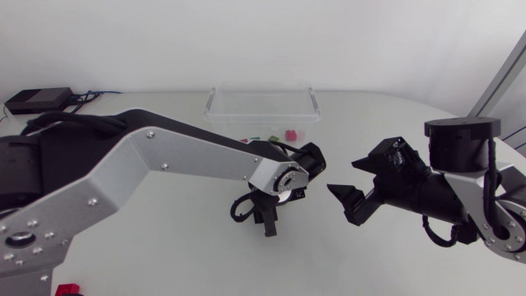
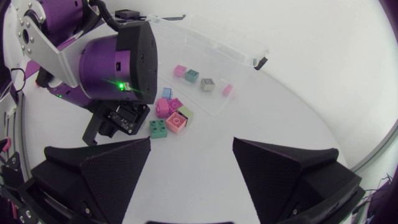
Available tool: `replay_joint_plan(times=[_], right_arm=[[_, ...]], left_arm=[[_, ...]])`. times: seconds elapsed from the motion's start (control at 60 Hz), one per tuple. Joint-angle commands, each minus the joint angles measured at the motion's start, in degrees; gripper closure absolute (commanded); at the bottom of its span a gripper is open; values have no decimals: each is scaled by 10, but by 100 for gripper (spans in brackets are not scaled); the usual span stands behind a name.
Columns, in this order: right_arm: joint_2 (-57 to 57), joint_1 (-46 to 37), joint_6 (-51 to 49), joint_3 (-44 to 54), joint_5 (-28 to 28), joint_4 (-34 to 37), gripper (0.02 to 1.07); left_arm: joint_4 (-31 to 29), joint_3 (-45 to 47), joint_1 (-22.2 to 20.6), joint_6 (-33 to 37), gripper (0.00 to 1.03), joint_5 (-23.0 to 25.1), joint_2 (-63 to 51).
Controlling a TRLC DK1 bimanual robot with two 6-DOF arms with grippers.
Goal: Pick up the duplo bricks and place them in the container
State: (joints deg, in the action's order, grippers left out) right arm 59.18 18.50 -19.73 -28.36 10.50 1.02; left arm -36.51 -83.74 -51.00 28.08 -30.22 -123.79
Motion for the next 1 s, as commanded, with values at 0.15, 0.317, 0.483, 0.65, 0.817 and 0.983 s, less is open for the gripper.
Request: replay_joint_plan(times=[0.15, 0.317, 0.483, 0.65, 0.817, 0.983], right_arm=[[-4, -6, -8, 12, 4, -9, 11], [7, -7, -8, 7, 4, -10, 11], [25, -12, -7, -2, 13, -10, 11], [29, -9, -4, -2, 13, -10, 11], [23, -12, -5, 4, 13, -9, 11], [12, -13, -5, 7, 13, -7, 11]], left_arm=[[12, 36, -6, -13, 65, 4, 10], [12, 78, -4, -12, 65, 9, 97], [10, 104, 17, -1, 65, 27, 190], [17, 109, 29, -6, 62, 64, 197], [9, 78, 26, -29, 14, 81, 116], [-52, -20, 49, -64, 9, 155, 41]])
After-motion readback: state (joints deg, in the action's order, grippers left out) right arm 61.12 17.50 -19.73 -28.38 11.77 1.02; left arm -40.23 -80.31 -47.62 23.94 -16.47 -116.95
